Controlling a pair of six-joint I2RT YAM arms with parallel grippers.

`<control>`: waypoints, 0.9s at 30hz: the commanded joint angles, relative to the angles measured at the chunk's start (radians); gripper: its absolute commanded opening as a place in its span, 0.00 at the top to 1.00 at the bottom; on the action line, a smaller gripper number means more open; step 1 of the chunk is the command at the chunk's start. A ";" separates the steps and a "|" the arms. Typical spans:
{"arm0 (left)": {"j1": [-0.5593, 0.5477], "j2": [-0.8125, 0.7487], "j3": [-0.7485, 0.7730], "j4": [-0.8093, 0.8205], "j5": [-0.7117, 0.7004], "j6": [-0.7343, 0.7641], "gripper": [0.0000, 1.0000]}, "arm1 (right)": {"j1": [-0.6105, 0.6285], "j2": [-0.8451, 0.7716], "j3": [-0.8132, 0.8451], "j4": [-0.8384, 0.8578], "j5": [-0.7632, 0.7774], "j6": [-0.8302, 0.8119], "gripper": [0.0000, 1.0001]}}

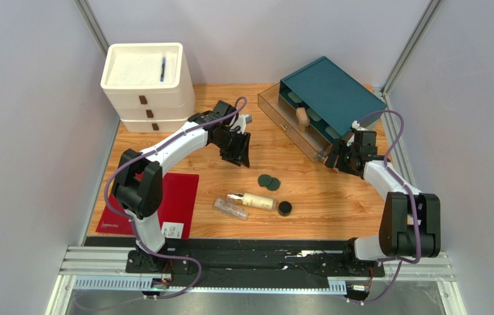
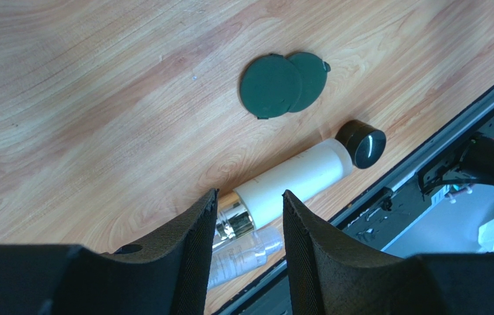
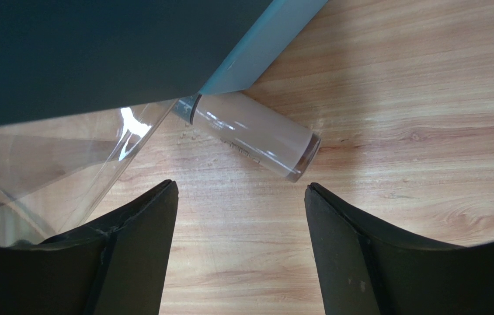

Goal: Organize the makeup

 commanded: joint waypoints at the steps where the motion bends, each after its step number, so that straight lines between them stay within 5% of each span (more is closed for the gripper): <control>1: 0.019 -0.028 0.039 -0.023 0.014 0.052 0.53 | 0.004 0.021 0.025 0.101 0.067 0.048 0.27; 15: 0.022 -0.013 0.037 -0.018 0.038 0.045 0.53 | 0.003 0.191 0.172 -0.038 0.121 0.111 0.27; 27: 0.027 -0.017 0.031 -0.018 0.031 0.049 0.53 | 0.004 0.222 0.220 -0.144 -0.010 0.125 0.32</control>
